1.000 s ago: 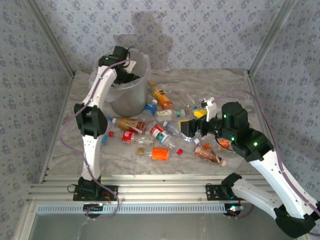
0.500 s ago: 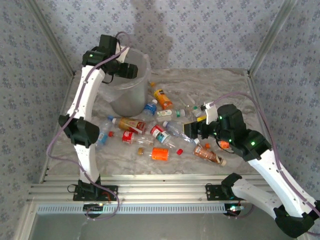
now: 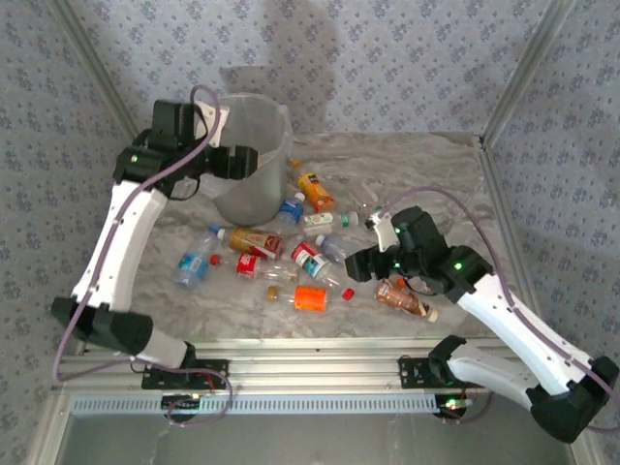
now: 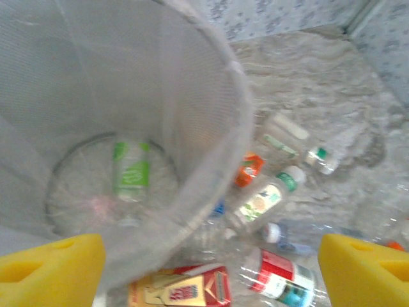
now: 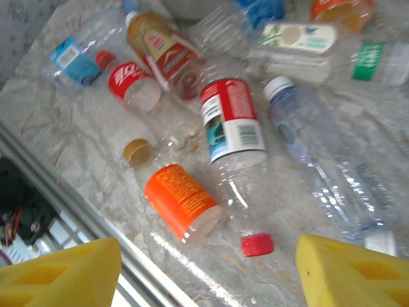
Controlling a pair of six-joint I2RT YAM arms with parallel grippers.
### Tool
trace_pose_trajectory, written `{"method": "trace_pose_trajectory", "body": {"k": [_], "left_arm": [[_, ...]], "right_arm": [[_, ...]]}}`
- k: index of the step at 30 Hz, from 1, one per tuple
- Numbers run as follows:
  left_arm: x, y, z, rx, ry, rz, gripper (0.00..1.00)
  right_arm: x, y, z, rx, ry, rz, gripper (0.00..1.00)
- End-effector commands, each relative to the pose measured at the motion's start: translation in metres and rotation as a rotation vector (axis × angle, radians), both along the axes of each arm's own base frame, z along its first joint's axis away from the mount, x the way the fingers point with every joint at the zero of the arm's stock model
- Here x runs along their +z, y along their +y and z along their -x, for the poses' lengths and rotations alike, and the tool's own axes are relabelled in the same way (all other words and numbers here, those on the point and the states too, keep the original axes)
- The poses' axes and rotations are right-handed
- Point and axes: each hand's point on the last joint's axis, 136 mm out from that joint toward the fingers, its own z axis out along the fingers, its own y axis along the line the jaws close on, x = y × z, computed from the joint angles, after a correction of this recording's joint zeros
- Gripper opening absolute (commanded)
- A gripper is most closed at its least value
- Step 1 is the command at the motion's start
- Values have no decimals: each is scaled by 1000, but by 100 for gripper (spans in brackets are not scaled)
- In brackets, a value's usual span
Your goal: Put the plastic bottles in the bin
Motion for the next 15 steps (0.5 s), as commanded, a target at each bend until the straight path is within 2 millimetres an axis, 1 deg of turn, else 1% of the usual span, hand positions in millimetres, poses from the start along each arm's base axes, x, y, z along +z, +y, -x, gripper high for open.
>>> {"method": "trace_pose_trajectory", "body": {"k": [1,3,4,6,10,12,15], "left_arm": [[12,-22,31,-112,-48,110,94],[7,-29,54,-176,-44,149,99],[7,-32,63,-200,-47,167,100],[-1,-33,80,-218,-32,189,100],[-11,-28,103,-214,-13,207,99],[-12,-26,112,-215,-22,223,100],[-10,-24,127,-238,-49,242,100]], "right_arm": [[-14,16,9,96,5,35,75],[-23,25,11,131,11,47,75],[-27,30,12,153,14,52,75],[-35,40,17,204,20,77,75],[-54,57,21,280,18,173,77],[-67,66,23,320,20,237,77],[-81,80,23,361,21,287,77]]}}
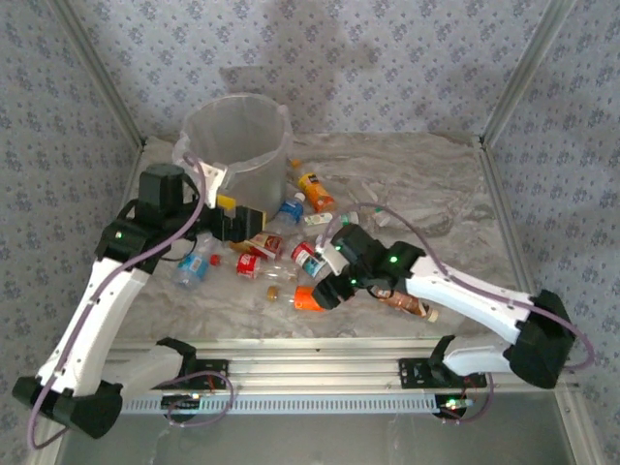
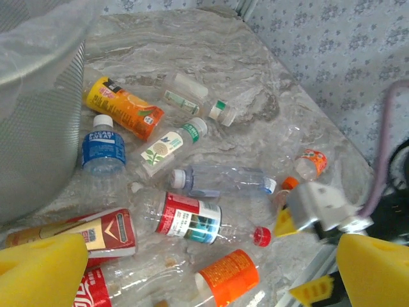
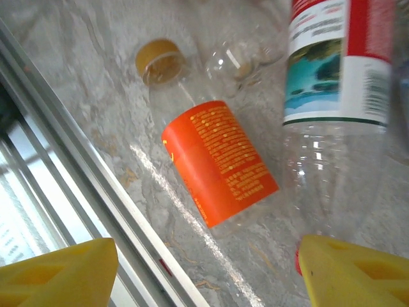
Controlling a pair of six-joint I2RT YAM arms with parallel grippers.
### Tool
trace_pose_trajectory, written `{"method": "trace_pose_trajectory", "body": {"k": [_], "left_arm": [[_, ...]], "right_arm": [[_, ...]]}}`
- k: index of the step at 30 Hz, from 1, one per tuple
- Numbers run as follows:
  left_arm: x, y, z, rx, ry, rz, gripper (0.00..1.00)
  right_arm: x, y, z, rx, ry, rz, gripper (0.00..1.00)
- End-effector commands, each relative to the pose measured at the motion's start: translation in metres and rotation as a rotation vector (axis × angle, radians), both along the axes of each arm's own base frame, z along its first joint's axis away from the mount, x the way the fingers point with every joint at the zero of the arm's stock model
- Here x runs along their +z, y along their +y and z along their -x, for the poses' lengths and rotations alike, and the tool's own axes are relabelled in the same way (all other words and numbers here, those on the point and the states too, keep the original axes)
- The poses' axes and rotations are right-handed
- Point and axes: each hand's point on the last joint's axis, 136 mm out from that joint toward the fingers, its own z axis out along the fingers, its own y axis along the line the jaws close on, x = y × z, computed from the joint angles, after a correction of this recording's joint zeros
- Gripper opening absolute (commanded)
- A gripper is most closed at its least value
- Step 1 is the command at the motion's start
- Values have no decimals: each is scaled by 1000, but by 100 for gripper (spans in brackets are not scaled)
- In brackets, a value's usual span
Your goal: Put the plastic bottles in the bin
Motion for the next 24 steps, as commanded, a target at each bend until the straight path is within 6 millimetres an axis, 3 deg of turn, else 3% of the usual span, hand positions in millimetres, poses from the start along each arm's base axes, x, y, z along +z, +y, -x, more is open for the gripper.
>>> {"method": "trace_pose_trajectory", "body": {"k": [1,4,12,17,24], "left_arm": [[20,-4,18,-48,-71,66,100],[22,-2,32,-83,-117,63,100],[27,-1,38,-80,-158,87,100],[22,-4,37,-93,-146,84,100],[21,-10,38,-114,-142,93,100]], "right_arm": [[-1,16,-6,64,-65,40,76],[-13,25,-7,102,-88,107,75],[-42,37,-11,186,-119,280,74],[-63,30,-7,218,-106,383,75],[-73,24,7,243,-47,410,76]]}}
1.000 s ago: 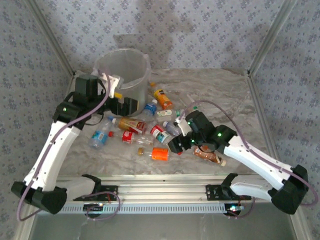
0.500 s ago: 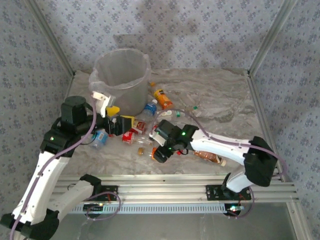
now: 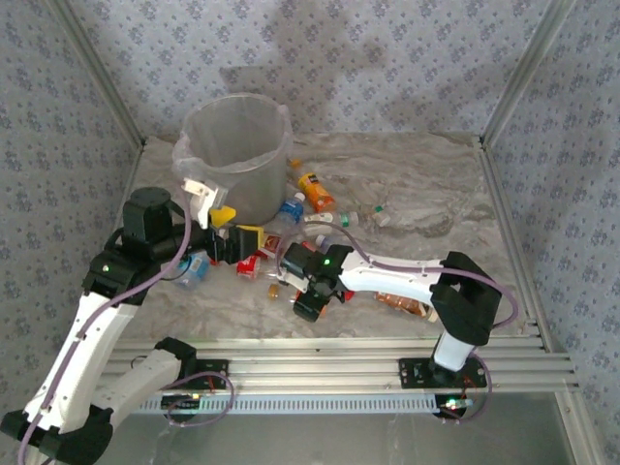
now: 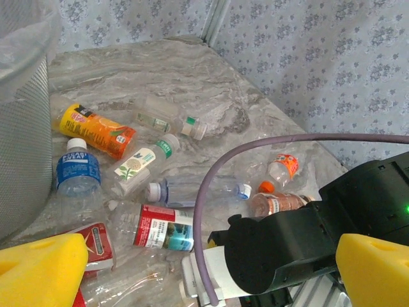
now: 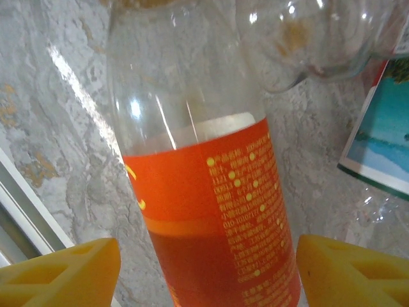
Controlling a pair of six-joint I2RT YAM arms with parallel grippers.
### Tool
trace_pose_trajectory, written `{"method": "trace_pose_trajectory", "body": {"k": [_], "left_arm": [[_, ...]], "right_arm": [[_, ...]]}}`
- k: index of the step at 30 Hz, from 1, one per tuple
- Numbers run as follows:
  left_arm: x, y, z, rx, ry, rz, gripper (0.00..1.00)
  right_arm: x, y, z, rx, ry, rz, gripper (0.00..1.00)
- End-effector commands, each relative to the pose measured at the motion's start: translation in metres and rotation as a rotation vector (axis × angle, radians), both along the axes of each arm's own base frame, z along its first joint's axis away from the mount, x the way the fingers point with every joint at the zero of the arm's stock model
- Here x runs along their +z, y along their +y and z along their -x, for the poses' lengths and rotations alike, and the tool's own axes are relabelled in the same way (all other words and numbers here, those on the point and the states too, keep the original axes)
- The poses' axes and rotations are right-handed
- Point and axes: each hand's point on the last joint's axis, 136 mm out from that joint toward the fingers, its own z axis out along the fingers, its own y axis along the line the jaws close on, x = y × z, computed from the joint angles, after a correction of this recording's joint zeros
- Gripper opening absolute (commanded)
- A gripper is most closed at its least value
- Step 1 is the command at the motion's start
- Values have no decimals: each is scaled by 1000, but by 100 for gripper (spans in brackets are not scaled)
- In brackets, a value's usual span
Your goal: Put the plastic bottles in the bin
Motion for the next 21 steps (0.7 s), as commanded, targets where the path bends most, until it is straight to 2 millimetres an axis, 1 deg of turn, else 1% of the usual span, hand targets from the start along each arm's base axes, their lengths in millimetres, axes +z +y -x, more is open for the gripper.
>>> {"method": "trace_pose_trajectory", "body": {"k": [1,3,6,11,15,21], "left_arm": [[6,-7,4,-44,-25,24,100],[3,-10,4,-51,-15,21,100],[-1,-14,3,-63,0,18,100],[-2,-20,5,-78,5,20,100],[-4,-22,5,-85,22,18,100],[-3,-24,8,-92,19,19,100]], "right_arm": [[-2,-8,9,22,21,48,76],[-5,-11,11,17,27,55,76],[-7,-9,11,13,28,50,77],[-11,-6,15,19,52,39,77],[-20,-5,24,29,110,33,77],[-32,-9,28,30,132,58,77]]}}
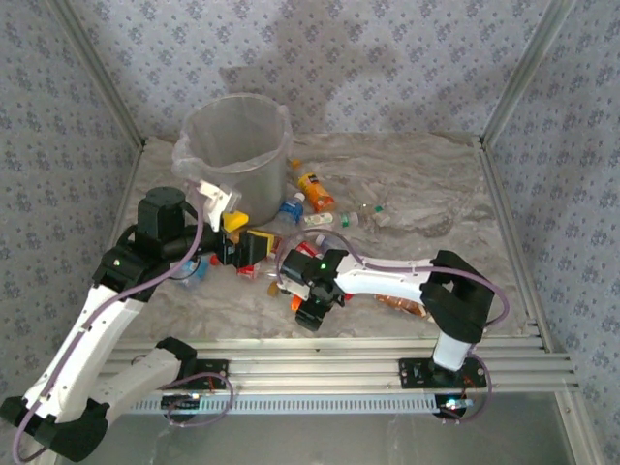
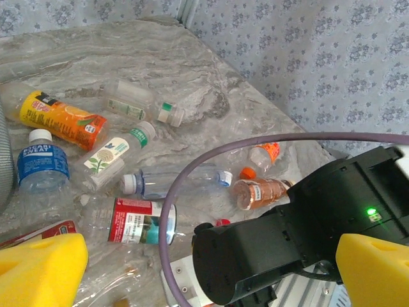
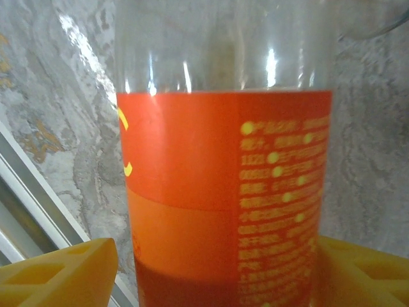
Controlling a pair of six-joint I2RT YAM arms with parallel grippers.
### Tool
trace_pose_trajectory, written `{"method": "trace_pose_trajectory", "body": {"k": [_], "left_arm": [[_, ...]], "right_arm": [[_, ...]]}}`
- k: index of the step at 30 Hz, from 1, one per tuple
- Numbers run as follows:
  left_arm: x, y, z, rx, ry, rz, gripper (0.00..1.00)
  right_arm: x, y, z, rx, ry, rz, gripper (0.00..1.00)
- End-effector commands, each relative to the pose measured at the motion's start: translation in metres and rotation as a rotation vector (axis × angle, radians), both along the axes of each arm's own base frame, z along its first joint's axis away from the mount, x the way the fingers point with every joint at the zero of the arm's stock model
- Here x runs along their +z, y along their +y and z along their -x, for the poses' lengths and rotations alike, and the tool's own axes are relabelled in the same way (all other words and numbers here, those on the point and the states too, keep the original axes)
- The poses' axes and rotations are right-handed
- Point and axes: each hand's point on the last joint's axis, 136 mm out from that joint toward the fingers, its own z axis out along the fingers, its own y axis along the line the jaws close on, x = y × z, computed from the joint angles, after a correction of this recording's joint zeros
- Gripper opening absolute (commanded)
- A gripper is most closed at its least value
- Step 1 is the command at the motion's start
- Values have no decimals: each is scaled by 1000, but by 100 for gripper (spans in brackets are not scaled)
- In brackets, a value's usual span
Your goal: Put the plastic bottles in the bin
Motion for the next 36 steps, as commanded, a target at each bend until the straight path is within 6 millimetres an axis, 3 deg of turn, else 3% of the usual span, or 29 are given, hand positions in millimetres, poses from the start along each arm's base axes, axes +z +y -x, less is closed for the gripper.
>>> {"method": "trace_pose_trajectory", "body": {"k": [1,7,13,19,24,36], "left_arm": [[9,-4,0,-12,-18,24,100],[8,-5,1,-15,-11,26,100],[6,-7,-1,-12,11,34,100],[13,-8,0,-6,16,69,100],[22,-9,-5,23,26,127,100],[18,-32,-25,52,140,233,100]], "right_arm": [[-10,-4,10,9,45,22,78],[-12,-4,12,-2,49,10,75],[-10,0,15,-7,71,-23,64],[9,0,15,-62,84,-112,58],[46,-2,7,-169,107,-291,56],[160,-17,-54,-432,77,-831,56]]}}
